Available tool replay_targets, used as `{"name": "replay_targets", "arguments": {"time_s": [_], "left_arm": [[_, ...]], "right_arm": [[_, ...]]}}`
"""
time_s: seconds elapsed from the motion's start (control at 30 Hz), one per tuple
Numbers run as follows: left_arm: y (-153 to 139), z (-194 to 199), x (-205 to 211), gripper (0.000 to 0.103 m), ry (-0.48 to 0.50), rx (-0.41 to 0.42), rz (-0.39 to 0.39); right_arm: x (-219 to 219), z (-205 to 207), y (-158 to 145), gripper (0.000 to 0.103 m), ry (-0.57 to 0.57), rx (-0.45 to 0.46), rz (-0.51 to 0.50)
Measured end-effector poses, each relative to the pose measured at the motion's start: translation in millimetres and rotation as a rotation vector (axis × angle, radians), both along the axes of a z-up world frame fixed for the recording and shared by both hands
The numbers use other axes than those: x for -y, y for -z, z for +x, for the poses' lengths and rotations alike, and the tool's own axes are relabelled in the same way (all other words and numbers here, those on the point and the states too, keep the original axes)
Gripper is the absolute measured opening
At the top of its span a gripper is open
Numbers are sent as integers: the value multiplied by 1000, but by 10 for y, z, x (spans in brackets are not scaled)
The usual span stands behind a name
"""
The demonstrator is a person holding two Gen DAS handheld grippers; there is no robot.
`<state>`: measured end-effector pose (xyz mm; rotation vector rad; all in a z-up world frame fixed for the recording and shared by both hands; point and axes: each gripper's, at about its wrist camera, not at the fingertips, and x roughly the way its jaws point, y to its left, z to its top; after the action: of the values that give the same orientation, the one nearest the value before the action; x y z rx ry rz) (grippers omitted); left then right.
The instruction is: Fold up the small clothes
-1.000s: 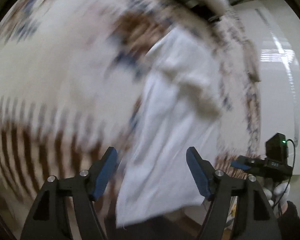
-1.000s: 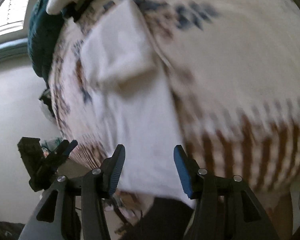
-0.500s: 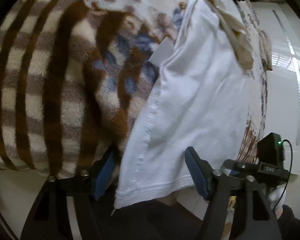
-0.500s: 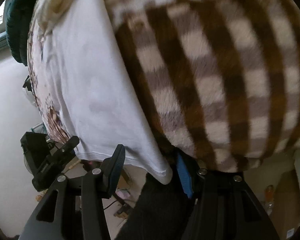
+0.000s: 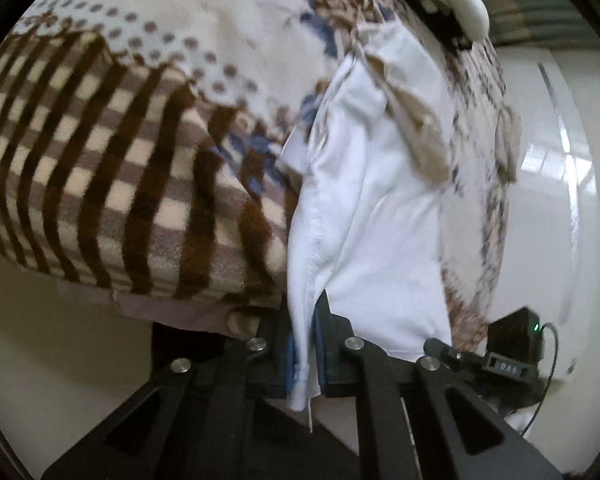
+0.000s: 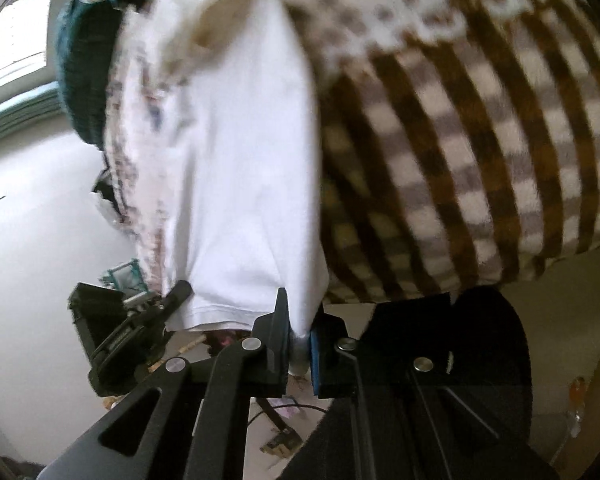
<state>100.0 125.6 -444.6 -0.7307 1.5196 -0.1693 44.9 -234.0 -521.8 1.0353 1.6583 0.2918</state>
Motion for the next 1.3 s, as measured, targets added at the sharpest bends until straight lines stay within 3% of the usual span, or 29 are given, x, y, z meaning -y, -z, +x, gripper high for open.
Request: {"name": "replay_targets", "arguments": {"time_s": [0.2,0.37,0.53,0.63,0.8,0.93,1.07,1.13,1.2,1.27,1.3], "left_arm": [[-183,184,-77,6,-59,-55,-21],[-253,138,-118,2,-165,-131,-59],[-346,333,-86,2,-198,-128,-98],[-398,744,-57,2,-194,-71,-113],[-385,1628,56,2,-148,46,-114],[-196,2357,178,2,-111,106,-98],[91,2990,278,4,-82,110,-110],[210,3198,280,9,-86,90,-145],[199,3271,225,39,-104,102,-171],[124,3273,126,58,-128,145,-204],[80,3245,73,58,-130,163,-195]], "right_arm": [[101,402,-507,8,6,98,33],[64,741,-714,8,-4,119,55],[108,855,-810,8,3,122,70],[137,996,-783,8,20,119,73],[272,1600,-725,8,69,165,39],[387,2327,-556,8,124,203,-5],[487,2938,-293,8,181,196,-34],[538,3176,-148,11,213,179,-14],[626,3360,-65,19,266,176,-4],[730,3450,-93,56,312,203,32],[761,3456,-129,60,322,220,29]]}}
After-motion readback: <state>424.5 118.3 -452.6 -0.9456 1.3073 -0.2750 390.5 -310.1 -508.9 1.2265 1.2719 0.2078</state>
